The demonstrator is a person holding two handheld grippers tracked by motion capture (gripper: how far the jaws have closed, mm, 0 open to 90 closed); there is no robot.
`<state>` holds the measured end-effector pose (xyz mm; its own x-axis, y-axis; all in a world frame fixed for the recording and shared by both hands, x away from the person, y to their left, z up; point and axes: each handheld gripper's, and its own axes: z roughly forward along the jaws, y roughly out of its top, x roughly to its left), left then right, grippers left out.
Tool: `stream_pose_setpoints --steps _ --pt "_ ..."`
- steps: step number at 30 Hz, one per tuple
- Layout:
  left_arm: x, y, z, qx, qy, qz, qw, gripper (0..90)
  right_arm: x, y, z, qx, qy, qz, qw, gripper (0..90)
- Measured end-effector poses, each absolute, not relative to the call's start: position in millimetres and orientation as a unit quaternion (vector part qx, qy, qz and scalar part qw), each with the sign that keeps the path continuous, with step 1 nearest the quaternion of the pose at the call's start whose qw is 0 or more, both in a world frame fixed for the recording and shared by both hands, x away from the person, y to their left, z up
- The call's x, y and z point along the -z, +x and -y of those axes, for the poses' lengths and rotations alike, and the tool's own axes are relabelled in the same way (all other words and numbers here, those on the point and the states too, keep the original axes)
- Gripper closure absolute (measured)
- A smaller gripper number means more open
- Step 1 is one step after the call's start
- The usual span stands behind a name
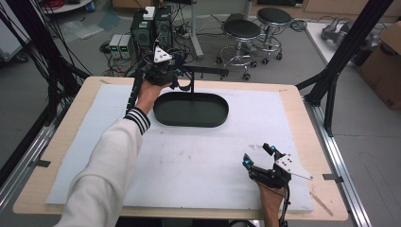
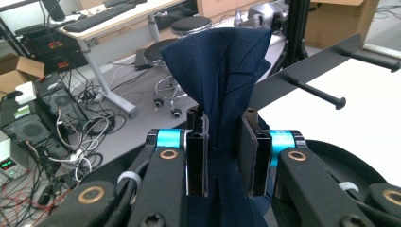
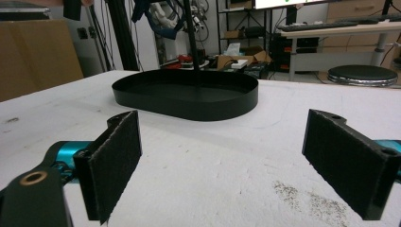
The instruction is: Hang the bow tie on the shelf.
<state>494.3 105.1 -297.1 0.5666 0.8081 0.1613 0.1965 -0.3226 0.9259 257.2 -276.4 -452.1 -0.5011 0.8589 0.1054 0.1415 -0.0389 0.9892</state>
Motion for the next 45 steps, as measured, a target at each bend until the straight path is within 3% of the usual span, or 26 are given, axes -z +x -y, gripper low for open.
stream_pose_setpoints --steps 10,25,33,45 --pt "301.7 497.6 -107.4 -0.315 0.751 -0.356 0.458 72.1 452.2 257.0 276.5 -0.600 0.401 -0.625 0.297 11.6" --pt "302.5 489.5 -114.5 -0.289 0.741 -0.363 0.486 39.4 452.3 256.9 276.7 -0.603 0.402 -0.623 0.295 11.6" --pt "299.4 489.5 -121.8 -0.288 0.732 -0.361 0.501 36.5 452.4 256.8 277.7 -0.606 0.401 -0.620 0.296 11.6" --pt "288.4 482.0 -131.1 -0.277 0.718 -0.336 0.544 18.0 452.5 257.5 279.9 -0.612 0.409 -0.614 0.286 11.7"
